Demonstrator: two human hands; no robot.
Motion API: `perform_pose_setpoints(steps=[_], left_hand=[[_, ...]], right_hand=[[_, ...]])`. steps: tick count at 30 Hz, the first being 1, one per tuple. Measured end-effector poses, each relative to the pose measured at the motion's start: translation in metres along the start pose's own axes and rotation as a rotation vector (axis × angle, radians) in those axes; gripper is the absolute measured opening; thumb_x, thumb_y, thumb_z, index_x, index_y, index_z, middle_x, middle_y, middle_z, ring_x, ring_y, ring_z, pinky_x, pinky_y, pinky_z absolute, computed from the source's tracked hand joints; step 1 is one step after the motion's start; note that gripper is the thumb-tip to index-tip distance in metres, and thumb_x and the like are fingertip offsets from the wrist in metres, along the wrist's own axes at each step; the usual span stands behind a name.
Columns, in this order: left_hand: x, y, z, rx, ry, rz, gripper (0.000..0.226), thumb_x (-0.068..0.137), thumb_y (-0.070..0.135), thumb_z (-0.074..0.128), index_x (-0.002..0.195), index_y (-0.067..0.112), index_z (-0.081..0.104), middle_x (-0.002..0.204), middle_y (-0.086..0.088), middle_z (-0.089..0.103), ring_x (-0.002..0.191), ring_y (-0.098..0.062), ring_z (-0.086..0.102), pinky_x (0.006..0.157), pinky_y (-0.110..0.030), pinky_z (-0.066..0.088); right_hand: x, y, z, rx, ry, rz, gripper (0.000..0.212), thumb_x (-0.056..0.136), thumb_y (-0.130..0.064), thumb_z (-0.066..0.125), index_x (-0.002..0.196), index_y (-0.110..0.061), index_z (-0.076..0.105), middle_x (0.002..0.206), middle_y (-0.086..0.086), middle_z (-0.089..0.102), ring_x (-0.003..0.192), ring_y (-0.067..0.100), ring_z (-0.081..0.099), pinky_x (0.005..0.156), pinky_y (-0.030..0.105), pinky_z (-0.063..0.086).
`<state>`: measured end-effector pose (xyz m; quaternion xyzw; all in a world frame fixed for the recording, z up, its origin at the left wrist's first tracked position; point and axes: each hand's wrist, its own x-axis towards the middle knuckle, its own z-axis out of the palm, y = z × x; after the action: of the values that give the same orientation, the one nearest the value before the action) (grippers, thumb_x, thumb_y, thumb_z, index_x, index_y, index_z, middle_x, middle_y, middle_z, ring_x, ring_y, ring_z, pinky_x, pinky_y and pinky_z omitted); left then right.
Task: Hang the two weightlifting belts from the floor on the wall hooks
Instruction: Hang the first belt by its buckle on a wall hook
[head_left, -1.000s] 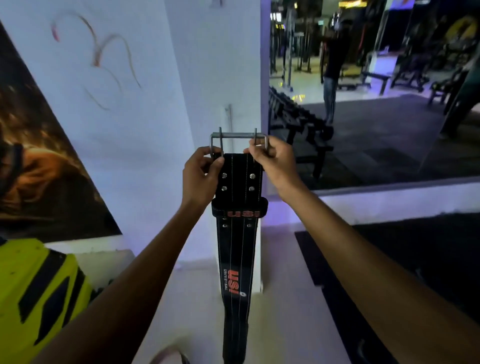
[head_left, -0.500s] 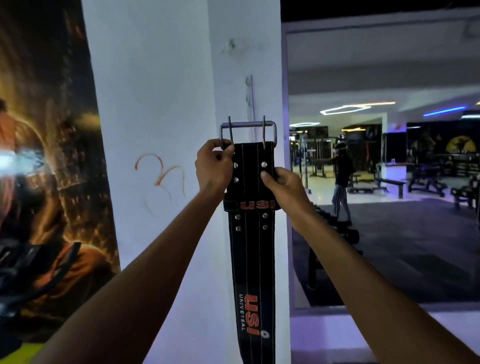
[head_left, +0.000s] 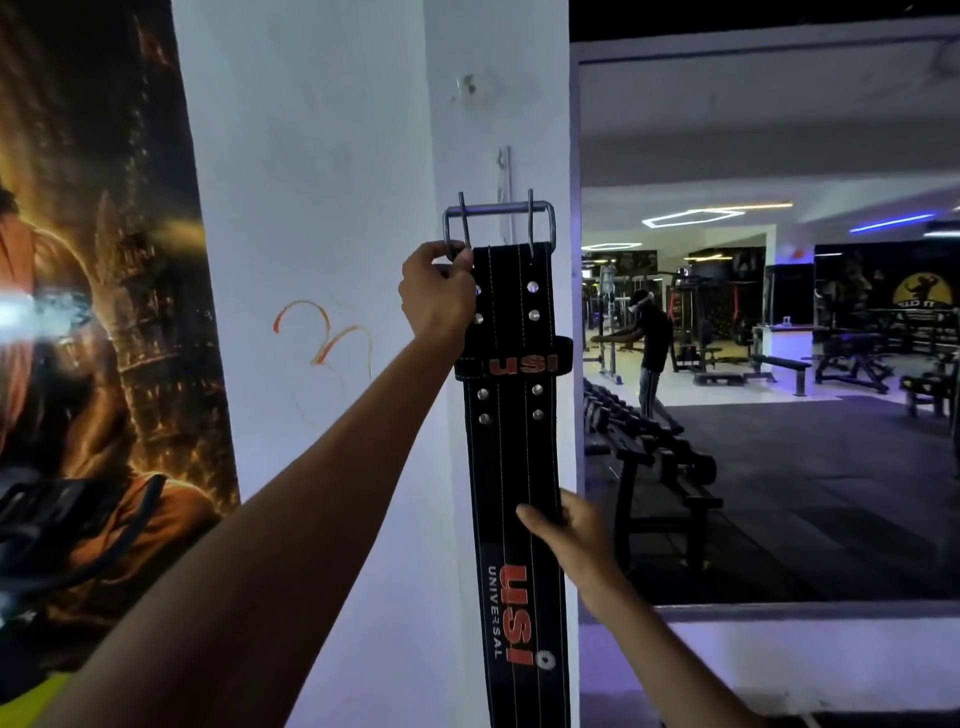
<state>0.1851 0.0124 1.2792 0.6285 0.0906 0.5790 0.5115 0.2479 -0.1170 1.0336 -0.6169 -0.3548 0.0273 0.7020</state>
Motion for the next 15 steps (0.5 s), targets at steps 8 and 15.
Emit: perform_pose_setpoints(steps=[8,15], left_hand=[[-0.001,-0.013,0.002,0.014,0.012,-0.044,0.011,0.096,0.020,0.065,0.105,0.016,0.070,0.077,-0.004,0.072,0.060,-0.020,0.066,0.065,-0.046,0.065],[-0.004,-0.012,0.008,0.020,-0.025,-0.015,0.016,0.098,0.019,0.064,0.112,0.014,0.070,0.078,-0.004,0.072,0.062,-0.019,0.066,0.058,-0.034,0.060]], right_hand=[[-0.023,0.039,-0.017,-0.086,-0.139,0.192,0.016,0.078,-0.014,0.080,0.091,-0.017,0.071,0.077,-0.010,0.077,0.077,0.006,0.072,0.066,0.013,0.053],[0.042,-0.047,-0.006,0.097,0.107,-0.051,0.023,0.082,-0.016,0.077,0.100,-0.002,0.071,0.091,0.004,0.076,0.081,0.008,0.070,0.074,0.015,0.055]])
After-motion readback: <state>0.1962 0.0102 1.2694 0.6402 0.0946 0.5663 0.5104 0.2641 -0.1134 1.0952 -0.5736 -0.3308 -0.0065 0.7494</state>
